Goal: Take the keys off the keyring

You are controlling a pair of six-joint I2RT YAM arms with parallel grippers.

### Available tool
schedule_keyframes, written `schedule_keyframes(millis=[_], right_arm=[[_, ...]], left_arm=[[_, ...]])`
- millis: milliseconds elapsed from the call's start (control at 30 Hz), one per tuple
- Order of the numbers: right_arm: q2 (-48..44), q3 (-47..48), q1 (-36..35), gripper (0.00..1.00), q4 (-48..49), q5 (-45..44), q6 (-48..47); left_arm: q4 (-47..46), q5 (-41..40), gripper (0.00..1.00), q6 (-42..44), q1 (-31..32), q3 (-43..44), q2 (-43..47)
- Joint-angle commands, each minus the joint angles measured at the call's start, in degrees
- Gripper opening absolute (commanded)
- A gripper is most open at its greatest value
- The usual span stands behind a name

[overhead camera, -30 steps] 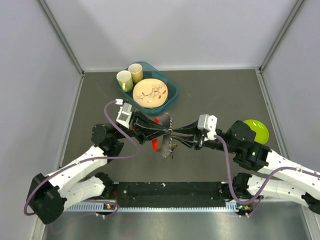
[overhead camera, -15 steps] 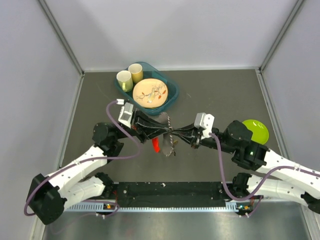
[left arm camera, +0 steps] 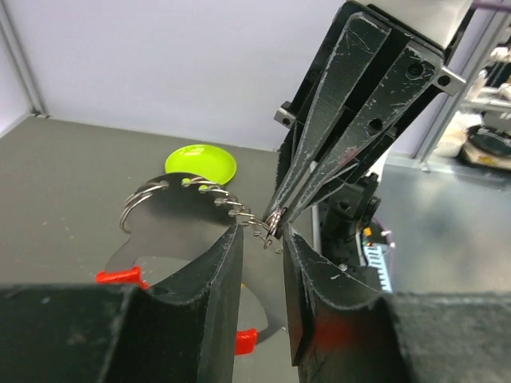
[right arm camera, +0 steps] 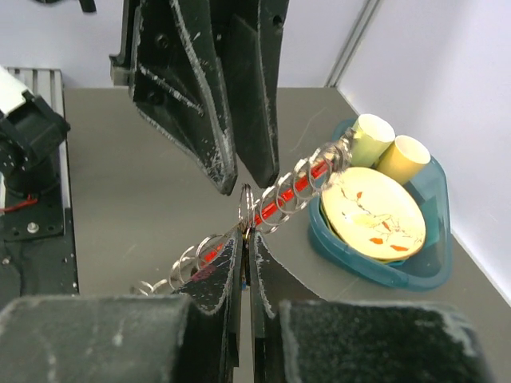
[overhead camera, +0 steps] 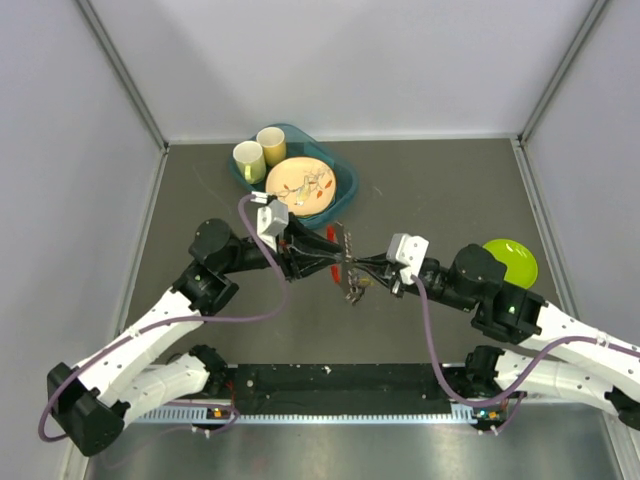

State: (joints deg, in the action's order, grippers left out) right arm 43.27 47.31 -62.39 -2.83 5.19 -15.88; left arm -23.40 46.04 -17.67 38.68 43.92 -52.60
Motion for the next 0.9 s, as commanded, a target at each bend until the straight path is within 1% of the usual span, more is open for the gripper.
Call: schedule_keyframes(millis=[0, 67, 100, 133, 167, 200, 400, 433, 500, 533, 633, 767, 867], right_arm=[[-0.64, 2.96, -0.01, 0.0, -0.86, -0.45, -2.75], [-0.64, 3.14, -0.1, 0.0, -1.47, -0.27, -3.02], [-0.55, 3.14, -0.1, 0.0, -1.74, -0.18, -3.02], [-0.29, 3.23, -0.1, 0.0, -1.83, -0.01, -3.02], [-0.2, 3.31, -0.1, 0.0, -2.26, 0.17, -3.1], [-0.03, 3.49, -0.1, 0.0, -2.53, 0.34, -2.93], [0.68, 3.67, -0.1, 0.0, -3.76, 1.22, -2.67], [0.68, 3.67, -0.01, 0.0, -3.85, 1.31, -2.58], [0.86, 3.84, -0.01, 0.0, -4.11, 1.49, -2.4], [0.86, 3.93, -0.1, 0.0, -4.29, 1.49, -2.4], [0.86, 3.93, -0.1, 0.0, -4.55, 1.93, -2.23], [1.29, 4.02, -0.01, 0.0, -4.82, 2.19, -2.14], [1.47, 3.93, -0.1, 0.0, -4.99, 2.37, -2.14]], left_arm=[[14.74, -2.17, 0.32, 12.03, 0.0, 6.6, 1.01], [18.63, -3.58, 0.32, 17.2, 0.0, 8.63, 1.27], [22.83, -4.55, 0.32, 20.19, 0.08, 10.81, 1.36], [25.05, -4.99, 0.32, 22.13, 0.08, 11.88, 1.36], [27.07, -5.08, 0.31, 25.9, 0.17, 12.76, 1.36], [30.05, -4.91, 0.3, 27.67, 0.17, 14.68, 1.36], [39.29, -1.83, 0.23, 40.15, 2.1, 21.63, -0.22], [41.92, -1.66, 0.21, 44.26, 2.63, 22.51, -0.83], [44.65, -2.27, 0.18, 48.15, 4.56, 24.89, -1.89], [47.89, -2.36, 0.17, 52.17, 5.26, 25.77, -3.11], [52.03, -4.2, 0.18, 57.99, 8.08, 28.93, -6.1], [58.36, -7.27, 0.21, 62.58, 11.59, 32.88, -9.97], [60.66, -10.35, 0.24, 65.13, 13.17, 34.21, -12.35]])
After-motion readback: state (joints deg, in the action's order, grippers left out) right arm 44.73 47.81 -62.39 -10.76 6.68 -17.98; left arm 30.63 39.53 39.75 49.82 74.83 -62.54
